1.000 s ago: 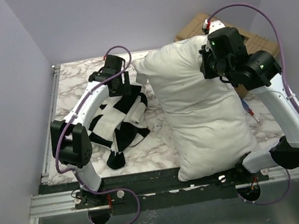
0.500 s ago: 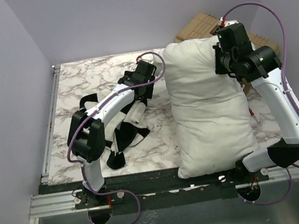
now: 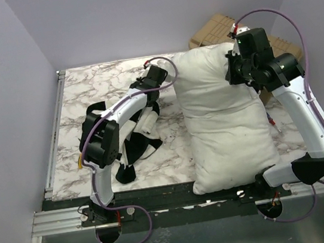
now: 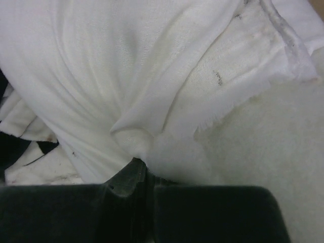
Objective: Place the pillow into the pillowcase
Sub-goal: Stuff the pillow into the pillowcase.
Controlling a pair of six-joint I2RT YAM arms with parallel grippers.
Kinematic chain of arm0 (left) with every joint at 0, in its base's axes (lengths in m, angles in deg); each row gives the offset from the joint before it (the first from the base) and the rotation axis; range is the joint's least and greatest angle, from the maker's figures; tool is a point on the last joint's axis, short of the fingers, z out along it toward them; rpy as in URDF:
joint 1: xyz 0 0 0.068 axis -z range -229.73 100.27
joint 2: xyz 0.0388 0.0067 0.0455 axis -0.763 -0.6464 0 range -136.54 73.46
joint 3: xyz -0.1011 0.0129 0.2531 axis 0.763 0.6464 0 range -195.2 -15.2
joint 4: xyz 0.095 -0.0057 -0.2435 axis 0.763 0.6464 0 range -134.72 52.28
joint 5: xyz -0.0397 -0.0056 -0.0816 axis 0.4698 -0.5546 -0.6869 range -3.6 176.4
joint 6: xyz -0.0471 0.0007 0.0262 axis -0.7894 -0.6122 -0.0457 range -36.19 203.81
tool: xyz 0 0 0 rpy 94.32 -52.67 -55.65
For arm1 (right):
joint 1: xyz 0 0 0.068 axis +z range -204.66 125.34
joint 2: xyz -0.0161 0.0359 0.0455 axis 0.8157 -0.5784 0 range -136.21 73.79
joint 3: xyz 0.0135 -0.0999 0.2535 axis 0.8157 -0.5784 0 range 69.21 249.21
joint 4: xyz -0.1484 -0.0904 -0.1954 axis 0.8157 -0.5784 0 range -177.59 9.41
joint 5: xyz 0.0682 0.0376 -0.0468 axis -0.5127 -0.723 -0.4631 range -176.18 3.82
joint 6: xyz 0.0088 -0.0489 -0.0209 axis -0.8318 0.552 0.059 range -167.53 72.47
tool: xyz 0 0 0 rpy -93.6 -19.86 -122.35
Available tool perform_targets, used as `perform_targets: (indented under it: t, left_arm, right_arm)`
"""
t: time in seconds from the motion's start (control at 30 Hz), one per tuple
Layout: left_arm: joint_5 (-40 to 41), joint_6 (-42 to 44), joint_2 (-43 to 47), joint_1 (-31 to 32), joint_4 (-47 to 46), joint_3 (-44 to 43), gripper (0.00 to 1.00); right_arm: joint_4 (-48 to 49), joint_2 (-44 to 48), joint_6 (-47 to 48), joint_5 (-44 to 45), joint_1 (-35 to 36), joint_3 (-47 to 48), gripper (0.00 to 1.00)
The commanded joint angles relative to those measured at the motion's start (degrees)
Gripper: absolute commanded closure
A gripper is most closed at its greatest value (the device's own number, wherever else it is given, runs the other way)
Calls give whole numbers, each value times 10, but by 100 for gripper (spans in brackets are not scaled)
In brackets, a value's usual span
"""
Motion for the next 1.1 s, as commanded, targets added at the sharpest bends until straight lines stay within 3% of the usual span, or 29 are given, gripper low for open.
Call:
perform_targets:
  t: [0.0,0.2,0.43,0.67,0.87,1.07]
  left_arm:
    - [7,6,74,-17,-1,-26,97]
    - [-88,-32,102,-80,57,-78,100]
    - [-92,-35,90,-90,97,-128,100]
    - [-127,-52,118,-91,117,-134,100]
    - [-153,-57,174,-91,122,-97,100]
    - [-114,-45,206,-91,124,-87,100]
  right_arm:
    - [-21,27,34,-185,-1,-22,100]
    - [-4,38,19,-348,2,-57,100]
    - [-51,22,26,-398,20,-73,100]
    - [-24,-17,-45,-297,70,-92,100]
    - [-48,-91,-58,-182,102,0,100]
    - [-94,-138,-49,-114,111,95,100]
